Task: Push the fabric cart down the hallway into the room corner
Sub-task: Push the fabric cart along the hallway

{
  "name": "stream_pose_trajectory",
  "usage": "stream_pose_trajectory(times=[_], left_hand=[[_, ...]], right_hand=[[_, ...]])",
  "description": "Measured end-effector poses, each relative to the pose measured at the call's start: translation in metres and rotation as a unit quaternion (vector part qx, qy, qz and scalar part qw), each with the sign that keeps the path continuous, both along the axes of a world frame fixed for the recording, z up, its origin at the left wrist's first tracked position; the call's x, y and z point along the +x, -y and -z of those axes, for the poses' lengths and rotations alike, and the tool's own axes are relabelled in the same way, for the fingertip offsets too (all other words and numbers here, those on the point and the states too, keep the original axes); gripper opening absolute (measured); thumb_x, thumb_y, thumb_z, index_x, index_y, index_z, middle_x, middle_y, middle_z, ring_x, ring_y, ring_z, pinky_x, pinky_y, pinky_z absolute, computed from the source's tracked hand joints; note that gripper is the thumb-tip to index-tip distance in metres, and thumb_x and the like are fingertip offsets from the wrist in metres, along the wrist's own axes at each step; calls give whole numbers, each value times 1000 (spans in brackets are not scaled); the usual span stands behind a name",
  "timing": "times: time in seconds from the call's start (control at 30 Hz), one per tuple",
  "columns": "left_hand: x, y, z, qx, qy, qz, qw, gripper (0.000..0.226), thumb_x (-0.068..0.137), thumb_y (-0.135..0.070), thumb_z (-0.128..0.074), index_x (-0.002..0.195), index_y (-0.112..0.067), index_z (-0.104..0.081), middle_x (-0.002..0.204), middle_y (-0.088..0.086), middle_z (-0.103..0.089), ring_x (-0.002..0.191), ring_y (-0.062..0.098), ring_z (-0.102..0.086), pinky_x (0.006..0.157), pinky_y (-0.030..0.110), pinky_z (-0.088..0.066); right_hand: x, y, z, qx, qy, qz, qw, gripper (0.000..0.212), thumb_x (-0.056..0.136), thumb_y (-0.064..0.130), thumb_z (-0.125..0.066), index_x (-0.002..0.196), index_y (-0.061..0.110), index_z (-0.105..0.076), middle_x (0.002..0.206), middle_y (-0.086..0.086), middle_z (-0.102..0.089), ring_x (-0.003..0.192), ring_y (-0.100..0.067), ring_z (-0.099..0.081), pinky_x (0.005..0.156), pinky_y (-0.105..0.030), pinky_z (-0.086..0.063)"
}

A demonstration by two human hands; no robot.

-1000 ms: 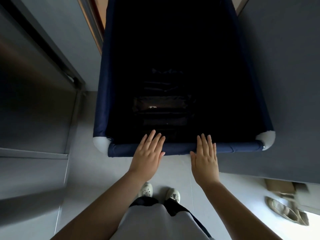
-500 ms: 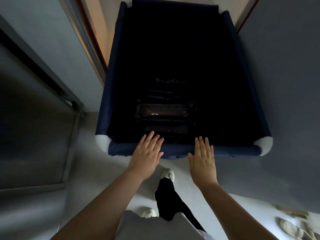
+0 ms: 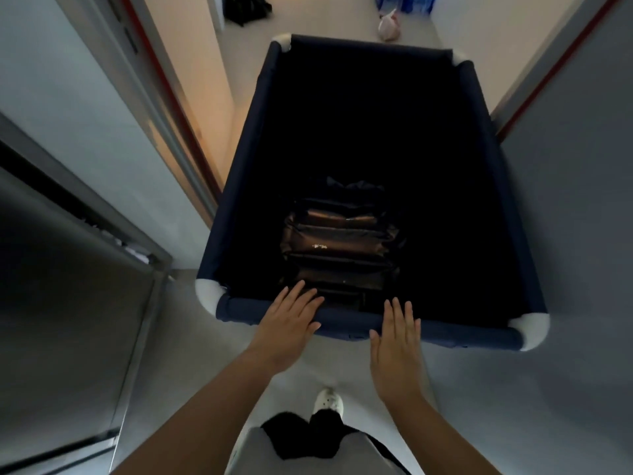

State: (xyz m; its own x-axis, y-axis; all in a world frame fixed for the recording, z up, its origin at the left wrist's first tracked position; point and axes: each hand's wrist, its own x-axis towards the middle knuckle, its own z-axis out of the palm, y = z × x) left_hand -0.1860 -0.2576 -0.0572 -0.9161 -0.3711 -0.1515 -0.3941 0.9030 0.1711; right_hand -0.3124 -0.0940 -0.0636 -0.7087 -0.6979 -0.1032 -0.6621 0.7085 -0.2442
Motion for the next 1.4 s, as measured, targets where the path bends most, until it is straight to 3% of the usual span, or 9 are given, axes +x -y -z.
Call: stream_pose_trajectory(times=[0.1,0.27,0.43,0.53,0.6,0.8,1.4], left_hand=[[-30,30,4,9,2,-3,1000,48,99,-37,-24,143,-18,-23,153,-1,-25,143,20,-3,114,35,5],[-82,86,7,20,7,-11,1000,49,99,-38,-22,145,-21,-17,154,-4,-19,143,16,0,114,35,6],[-133,147,5,46,9,13,999,50,100,-34,-23,146,-19,-12,155,-3,-17,142,16,0,116,35,4],[-164,182,4,48,7,26,998,50,100,-33,-24,146,-19,-10,155,-2,-17,142,16,0,115,35,4],[-183,204,4,45,-3,29,999,50,100,-32,-24,146,-18,-10,155,-1,-19,142,16,-2,115,35,3],[-241,267,5,45,-15,33,998,50,100,-32,-27,145,-18,-13,153,-1,-22,142,17,-4,115,35,0],[-421,450,5,59,-26,-19,998,48,98,-28,-34,143,-21,-21,151,-1,-29,140,16,-17,115,34,-4]], right_hand=[[-29,29,2,5,8,-1,1000,83,86,52,17,145,4,-18,155,-13,-20,145,-26,-5,117,-39,2],[-83,84,4,38,-15,-4,999,78,90,49,11,143,3,-23,152,-15,-27,144,-29,-15,117,-41,-5],[-136,143,1,27,-21,0,999,81,89,52,11,143,1,-22,152,-17,-26,144,-30,-14,117,-39,1],[-168,177,0,46,-16,5,999,59,99,39,-15,145,4,-13,156,-14,-17,146,-26,-4,117,-36,8],[-189,198,1,43,-17,7,999,56,100,31,-26,146,5,-9,157,-12,-13,146,-24,-1,117,-34,10],[-251,262,-2,63,-12,-5,998,57,100,33,-22,147,7,-3,159,-8,-6,146,-21,5,119,-36,7],[-441,452,4,20,-2,-48,999,56,99,32,-28,146,8,-9,158,-10,-9,146,-25,3,116,-36,10]])
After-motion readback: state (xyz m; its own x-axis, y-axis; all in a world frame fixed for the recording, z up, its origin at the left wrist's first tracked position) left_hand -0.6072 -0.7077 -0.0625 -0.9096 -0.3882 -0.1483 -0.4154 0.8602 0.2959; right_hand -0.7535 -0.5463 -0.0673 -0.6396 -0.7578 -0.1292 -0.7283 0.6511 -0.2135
